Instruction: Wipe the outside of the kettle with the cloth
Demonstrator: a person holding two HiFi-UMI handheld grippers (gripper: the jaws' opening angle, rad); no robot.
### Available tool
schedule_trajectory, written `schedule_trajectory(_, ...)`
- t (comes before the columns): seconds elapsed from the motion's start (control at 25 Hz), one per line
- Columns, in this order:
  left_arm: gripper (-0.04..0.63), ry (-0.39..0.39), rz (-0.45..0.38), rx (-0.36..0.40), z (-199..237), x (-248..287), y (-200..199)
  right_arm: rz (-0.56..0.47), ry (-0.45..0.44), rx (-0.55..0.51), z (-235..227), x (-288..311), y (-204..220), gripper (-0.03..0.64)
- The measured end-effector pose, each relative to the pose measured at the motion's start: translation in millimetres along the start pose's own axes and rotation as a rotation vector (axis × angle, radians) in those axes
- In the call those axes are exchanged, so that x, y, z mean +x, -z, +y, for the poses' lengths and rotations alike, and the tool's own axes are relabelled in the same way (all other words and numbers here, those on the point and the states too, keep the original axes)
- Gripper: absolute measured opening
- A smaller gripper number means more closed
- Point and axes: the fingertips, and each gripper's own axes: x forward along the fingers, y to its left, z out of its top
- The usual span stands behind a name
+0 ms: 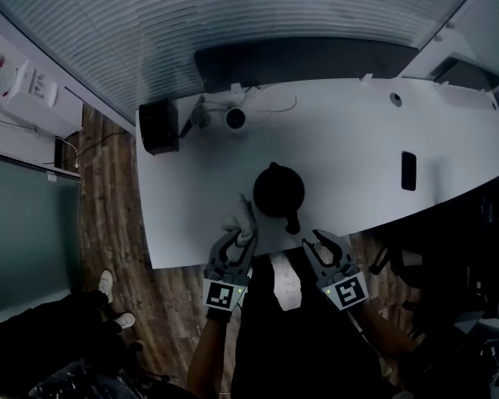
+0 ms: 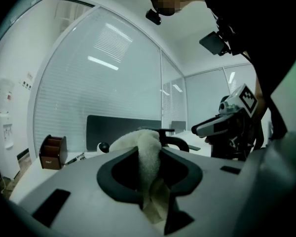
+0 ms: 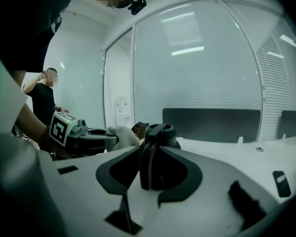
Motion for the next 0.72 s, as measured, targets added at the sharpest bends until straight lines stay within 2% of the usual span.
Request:
schedule_trajectory(0.28,0.110,-0.066,-0.022,0.029,-16,-21,-65,-0.102,0.008,-0.015,-15,-13,-37,0.112)
schedule_trajectory(0.4,0.110,-0.066,-0.018,0.050,-31,-19,-73,-0.114,0.010,-0.040,-18,-18,-47,0.002)
schedule_trajectory(0.72,0.110,-0.098,-0.021,0.052,-49,-16,-82,-0.104,-0.029,-0.056,-25,-18,-58,0.000)
